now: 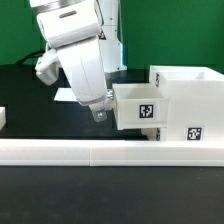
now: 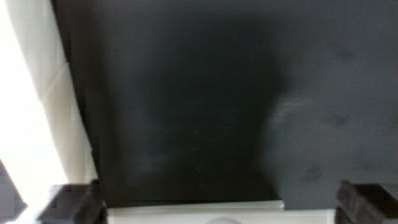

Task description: Assemble drawer

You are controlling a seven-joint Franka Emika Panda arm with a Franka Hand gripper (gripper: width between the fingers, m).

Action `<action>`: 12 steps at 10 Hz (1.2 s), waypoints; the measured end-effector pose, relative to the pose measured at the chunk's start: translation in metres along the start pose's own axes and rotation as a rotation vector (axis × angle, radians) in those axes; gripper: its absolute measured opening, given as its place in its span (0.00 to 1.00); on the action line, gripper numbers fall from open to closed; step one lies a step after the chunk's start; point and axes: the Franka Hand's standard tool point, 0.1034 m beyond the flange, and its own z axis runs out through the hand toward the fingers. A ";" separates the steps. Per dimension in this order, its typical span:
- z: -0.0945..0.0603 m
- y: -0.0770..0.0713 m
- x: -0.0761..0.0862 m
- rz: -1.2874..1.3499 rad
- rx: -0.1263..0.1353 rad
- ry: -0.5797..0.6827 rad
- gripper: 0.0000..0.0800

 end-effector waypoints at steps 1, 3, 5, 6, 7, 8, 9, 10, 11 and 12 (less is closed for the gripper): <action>0.000 0.000 0.000 0.001 0.000 0.000 0.81; 0.001 0.000 0.000 0.000 0.002 0.001 0.81; 0.003 0.001 0.010 -0.021 0.002 0.010 0.81; 0.003 0.003 0.014 -0.027 -0.001 0.012 0.81; 0.004 0.005 0.016 -0.030 -0.017 0.009 0.81; 0.005 0.008 0.021 -0.030 -0.042 0.003 0.81; 0.007 0.009 0.030 -0.006 -0.052 0.004 0.81; 0.009 0.010 0.039 0.013 -0.050 0.008 0.81; 0.011 0.011 0.047 0.014 -0.045 0.005 0.81; 0.012 0.010 0.044 0.017 -0.045 0.005 0.81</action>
Offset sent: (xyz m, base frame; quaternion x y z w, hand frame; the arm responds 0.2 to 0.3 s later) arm 0.0058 0.0307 0.0043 -0.0310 0.0400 -0.0660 0.9965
